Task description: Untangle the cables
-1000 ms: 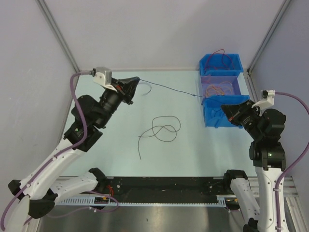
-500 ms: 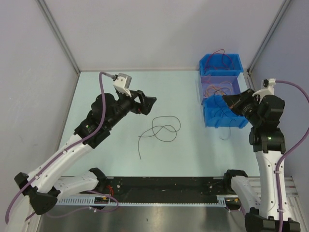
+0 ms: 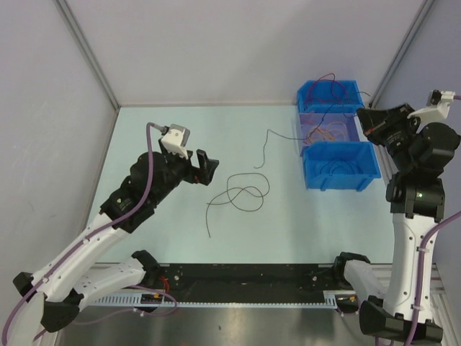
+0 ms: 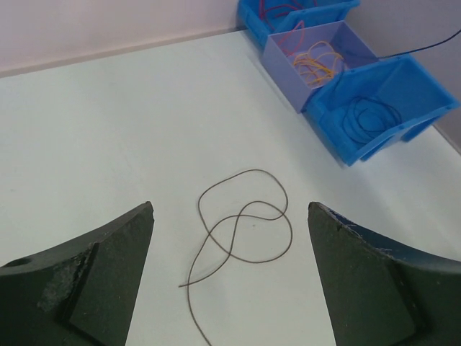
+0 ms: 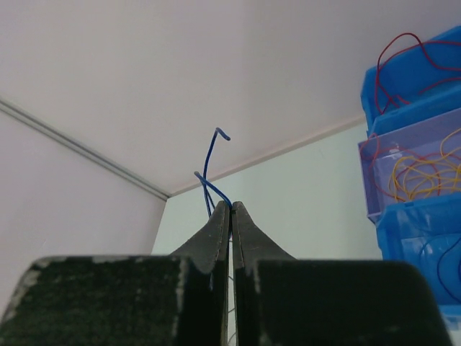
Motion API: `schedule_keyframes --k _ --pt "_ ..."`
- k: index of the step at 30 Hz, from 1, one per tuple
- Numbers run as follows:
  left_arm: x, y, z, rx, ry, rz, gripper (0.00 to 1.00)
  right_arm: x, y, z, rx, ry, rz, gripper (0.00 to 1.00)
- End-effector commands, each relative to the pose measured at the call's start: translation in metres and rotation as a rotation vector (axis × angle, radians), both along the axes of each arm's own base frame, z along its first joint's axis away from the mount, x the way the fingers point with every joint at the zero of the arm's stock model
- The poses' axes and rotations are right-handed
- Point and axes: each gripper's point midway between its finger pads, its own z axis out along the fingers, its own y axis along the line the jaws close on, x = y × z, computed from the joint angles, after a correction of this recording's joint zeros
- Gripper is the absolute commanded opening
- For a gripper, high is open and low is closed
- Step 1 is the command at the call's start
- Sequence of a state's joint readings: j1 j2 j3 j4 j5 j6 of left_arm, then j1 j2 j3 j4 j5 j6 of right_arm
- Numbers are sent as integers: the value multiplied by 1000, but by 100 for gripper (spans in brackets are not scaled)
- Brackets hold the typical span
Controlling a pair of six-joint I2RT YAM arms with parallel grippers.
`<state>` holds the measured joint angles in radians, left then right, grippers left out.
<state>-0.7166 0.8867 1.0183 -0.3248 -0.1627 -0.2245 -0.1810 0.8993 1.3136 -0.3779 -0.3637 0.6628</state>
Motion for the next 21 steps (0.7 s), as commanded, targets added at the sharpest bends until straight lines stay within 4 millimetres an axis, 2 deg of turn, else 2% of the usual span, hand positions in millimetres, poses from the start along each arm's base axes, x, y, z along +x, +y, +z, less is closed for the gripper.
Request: schedule_keyframes --k 1,6,14,16,21 --pt "2 24 -7 40 -30 90 93 11 -6 33 -17 -88 -19 0" --pt "2 27 -8 53 -35 105 93 27 -23 27 -55 -68 -80 0" --pt "2 30 -11 61 -38 114 94 42 -69 -4 -81 45 -225 0" --pt "2 30 -11 62 -37 114 94 44 -76 -9 -76 60 -235 0" --pt "3 30 -13 67 -35 117 94 42 -92 -5 -56 46 -271 0"
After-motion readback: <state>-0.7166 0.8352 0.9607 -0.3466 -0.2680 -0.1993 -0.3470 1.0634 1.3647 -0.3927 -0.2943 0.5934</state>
